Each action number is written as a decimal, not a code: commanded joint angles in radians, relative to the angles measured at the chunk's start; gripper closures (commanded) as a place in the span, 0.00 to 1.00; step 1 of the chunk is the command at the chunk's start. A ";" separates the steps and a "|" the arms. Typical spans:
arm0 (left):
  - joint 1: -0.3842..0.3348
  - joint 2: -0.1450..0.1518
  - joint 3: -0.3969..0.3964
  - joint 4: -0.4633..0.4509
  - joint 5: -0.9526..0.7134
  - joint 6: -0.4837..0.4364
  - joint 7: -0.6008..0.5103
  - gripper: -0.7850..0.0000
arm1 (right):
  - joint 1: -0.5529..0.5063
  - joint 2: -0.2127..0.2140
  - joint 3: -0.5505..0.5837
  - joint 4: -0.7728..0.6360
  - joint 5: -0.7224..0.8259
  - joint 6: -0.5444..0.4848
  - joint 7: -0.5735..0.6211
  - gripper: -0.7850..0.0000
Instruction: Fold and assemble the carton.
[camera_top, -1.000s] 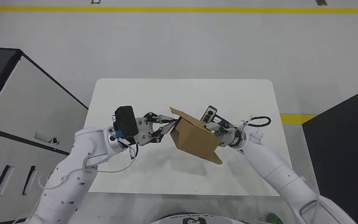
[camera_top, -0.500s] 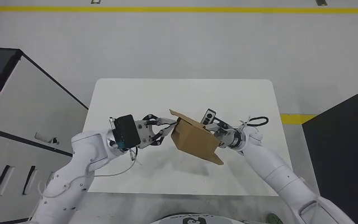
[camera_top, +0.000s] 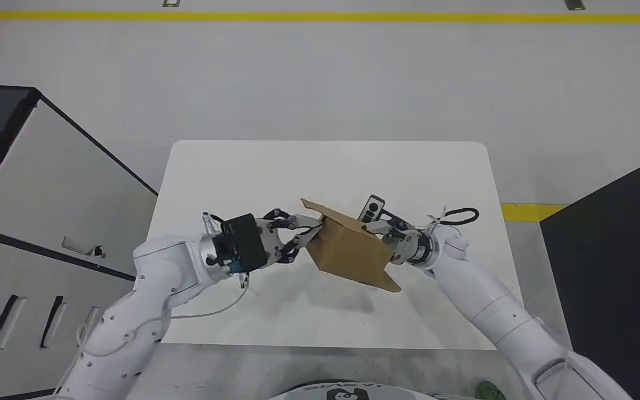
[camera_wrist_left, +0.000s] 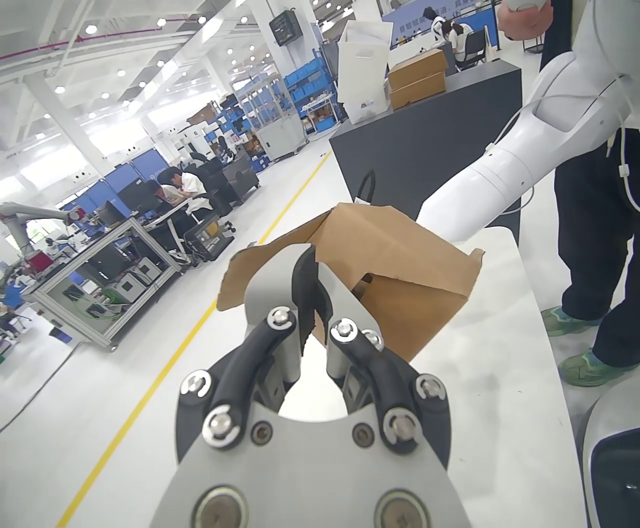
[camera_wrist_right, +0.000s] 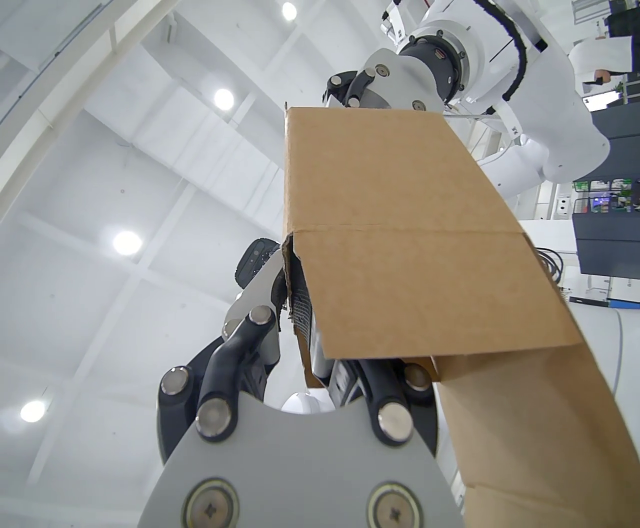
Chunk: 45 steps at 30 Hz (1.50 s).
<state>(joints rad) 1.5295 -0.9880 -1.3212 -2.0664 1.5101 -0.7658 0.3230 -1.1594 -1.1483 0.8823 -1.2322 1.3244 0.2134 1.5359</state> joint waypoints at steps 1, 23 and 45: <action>-0.002 0.000 0.004 0.003 0.002 -0.001 -0.002 1.00 | -0.001 0.000 0.002 -0.004 -0.001 -0.001 0.000 1.00; -0.009 0.001 0.011 0.008 -0.020 0.006 0.008 1.00 | 0.002 0.008 0.008 -0.019 -0.023 -0.042 0.000 1.00; -0.023 0.005 0.019 0.016 0.009 -0.003 0.037 1.00 | -0.001 0.015 0.009 -0.029 -0.039 -0.063 0.000 1.00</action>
<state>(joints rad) 1.5048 -0.9831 -1.3004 -2.0492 1.5177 -0.7687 0.3600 -1.1601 -1.1332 0.8917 -1.2616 1.2859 0.1499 1.5359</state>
